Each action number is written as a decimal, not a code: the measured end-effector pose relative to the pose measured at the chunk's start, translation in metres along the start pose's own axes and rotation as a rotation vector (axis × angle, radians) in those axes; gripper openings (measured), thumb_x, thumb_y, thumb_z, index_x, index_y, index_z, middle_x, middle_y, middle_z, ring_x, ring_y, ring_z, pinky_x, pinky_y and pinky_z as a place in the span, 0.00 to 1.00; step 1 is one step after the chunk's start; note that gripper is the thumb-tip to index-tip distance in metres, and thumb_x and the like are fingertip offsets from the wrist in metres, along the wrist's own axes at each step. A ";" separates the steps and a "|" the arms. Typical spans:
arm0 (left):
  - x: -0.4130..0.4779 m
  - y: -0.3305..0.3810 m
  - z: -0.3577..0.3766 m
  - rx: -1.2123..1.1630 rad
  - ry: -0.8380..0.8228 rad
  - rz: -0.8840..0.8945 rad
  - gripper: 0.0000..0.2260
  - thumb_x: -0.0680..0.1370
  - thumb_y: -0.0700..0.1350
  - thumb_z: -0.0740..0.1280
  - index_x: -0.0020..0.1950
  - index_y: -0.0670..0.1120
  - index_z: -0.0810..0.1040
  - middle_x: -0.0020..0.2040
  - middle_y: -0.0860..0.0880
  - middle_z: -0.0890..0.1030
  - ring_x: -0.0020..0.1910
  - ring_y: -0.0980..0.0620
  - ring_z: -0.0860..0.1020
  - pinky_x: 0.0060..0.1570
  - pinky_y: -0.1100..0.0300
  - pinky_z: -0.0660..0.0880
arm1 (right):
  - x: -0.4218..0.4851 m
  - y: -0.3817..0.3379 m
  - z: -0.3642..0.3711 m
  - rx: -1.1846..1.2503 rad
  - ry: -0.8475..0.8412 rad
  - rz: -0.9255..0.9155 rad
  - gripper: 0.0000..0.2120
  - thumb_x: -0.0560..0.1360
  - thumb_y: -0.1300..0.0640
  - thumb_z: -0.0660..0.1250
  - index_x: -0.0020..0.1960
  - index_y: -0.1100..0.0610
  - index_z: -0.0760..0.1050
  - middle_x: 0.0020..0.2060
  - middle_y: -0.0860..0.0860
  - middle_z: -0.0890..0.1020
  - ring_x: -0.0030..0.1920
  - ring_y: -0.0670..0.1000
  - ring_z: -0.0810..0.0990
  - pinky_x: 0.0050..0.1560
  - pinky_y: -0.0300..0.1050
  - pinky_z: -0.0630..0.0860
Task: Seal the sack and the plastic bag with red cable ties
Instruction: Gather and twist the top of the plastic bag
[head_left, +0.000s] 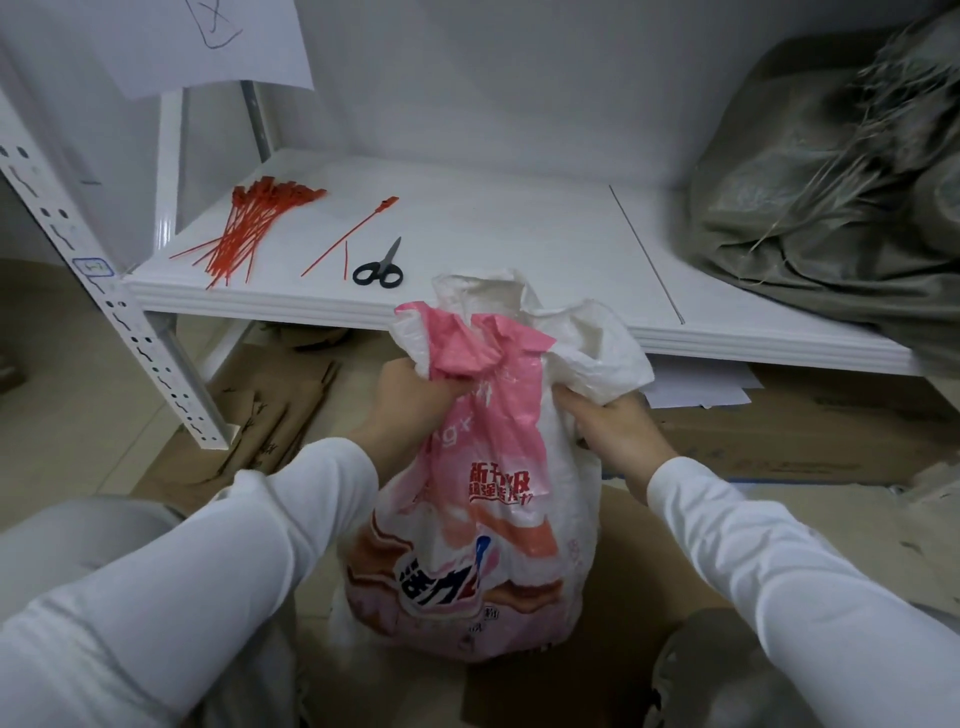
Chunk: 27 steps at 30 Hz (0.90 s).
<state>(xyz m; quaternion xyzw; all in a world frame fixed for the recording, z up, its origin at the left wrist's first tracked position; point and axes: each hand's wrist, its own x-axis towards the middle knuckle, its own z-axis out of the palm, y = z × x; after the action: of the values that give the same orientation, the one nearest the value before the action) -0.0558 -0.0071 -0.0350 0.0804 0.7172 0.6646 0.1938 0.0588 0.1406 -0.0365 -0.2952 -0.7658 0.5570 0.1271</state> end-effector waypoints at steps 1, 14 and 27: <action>0.000 -0.001 0.001 -0.037 0.007 -0.015 0.10 0.70 0.33 0.74 0.39 0.48 0.78 0.38 0.49 0.82 0.39 0.52 0.80 0.42 0.58 0.79 | -0.001 0.000 0.002 0.002 -0.020 -0.007 0.07 0.78 0.52 0.64 0.55 0.47 0.76 0.55 0.48 0.80 0.57 0.51 0.78 0.62 0.54 0.75; -0.011 0.003 0.012 -0.308 -0.008 -0.226 0.06 0.78 0.36 0.63 0.41 0.41 0.75 0.32 0.45 0.79 0.28 0.50 0.78 0.27 0.60 0.76 | -0.008 -0.006 0.023 -0.035 -0.313 -0.002 0.25 0.70 0.55 0.68 0.68 0.48 0.72 0.61 0.42 0.78 0.61 0.45 0.75 0.62 0.43 0.72; -0.019 0.005 0.028 -0.261 -0.204 -0.258 0.08 0.78 0.45 0.67 0.52 0.42 0.77 0.48 0.46 0.82 0.48 0.53 0.81 0.44 0.59 0.79 | -0.014 0.007 0.041 -0.090 -0.270 -0.065 0.32 0.57 0.53 0.83 0.58 0.45 0.77 0.52 0.42 0.83 0.54 0.41 0.80 0.58 0.38 0.76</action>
<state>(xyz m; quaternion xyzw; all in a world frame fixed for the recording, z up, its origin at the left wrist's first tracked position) -0.0279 0.0125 -0.0275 0.0293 0.6061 0.7098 0.3577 0.0509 0.1020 -0.0555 -0.1982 -0.8092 0.5524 0.0275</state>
